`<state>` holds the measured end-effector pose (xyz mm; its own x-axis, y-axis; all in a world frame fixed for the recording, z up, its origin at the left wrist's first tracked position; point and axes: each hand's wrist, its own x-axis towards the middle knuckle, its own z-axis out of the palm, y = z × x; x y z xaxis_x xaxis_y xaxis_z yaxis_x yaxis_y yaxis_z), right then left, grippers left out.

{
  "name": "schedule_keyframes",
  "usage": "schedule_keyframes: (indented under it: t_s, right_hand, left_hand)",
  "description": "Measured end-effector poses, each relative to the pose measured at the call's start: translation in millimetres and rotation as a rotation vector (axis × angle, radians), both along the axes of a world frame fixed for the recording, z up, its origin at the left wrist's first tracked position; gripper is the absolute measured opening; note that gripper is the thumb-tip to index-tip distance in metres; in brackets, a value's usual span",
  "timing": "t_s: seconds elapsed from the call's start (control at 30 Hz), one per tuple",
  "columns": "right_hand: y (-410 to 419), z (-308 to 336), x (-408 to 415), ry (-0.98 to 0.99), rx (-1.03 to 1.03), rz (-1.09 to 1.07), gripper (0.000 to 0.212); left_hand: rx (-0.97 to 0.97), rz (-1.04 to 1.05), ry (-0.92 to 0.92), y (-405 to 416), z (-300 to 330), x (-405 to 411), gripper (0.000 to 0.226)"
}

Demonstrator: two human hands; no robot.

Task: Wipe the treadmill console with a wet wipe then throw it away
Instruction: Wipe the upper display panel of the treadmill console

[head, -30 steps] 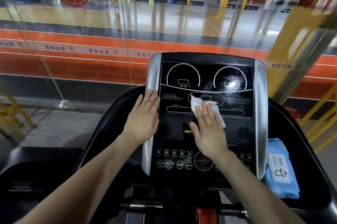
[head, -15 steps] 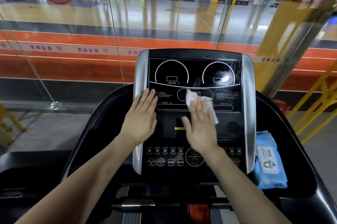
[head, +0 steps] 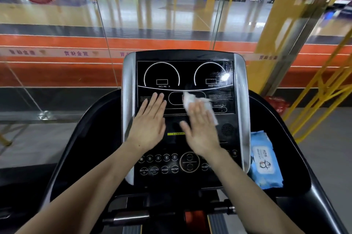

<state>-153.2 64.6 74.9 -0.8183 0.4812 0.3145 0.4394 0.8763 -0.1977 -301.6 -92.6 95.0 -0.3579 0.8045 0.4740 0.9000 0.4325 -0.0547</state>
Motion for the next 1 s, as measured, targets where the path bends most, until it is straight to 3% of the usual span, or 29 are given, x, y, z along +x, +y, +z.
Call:
schedule_keyframes:
  t_s: [0.13,0.27,0.5,0.77,1.0]
  right_hand:
    - [12.0,3.2,8.6,-0.042,0.069,0.125,0.071]
    - [73.9,4.2,56.7,-0.012,0.031,-0.062,0.074]
    - [38.1,-7.5,45.4,0.016,-0.013,-0.054,0.085]
    - [101.1,41.6,11.8,0.095,-0.047,-0.036,0.089]
    - [67.2,-2.0,52.8,0.031,-0.033,-0.038,0.086]
  left_hand:
    - [-0.045,-0.033,-0.004,10.4,-3.5,6.2,0.065]
    - [-0.045,-0.050,-0.023,23.0,-1.1,12.9,0.063]
    - [-0.042,-0.057,-0.035,43.4,4.2,31.5,0.063]
    - [-0.053,-0.041,-0.054,65.0,18.0,35.0,0.063]
    - [-0.033,-0.035,-0.086,82.8,18.6,39.1,0.062]
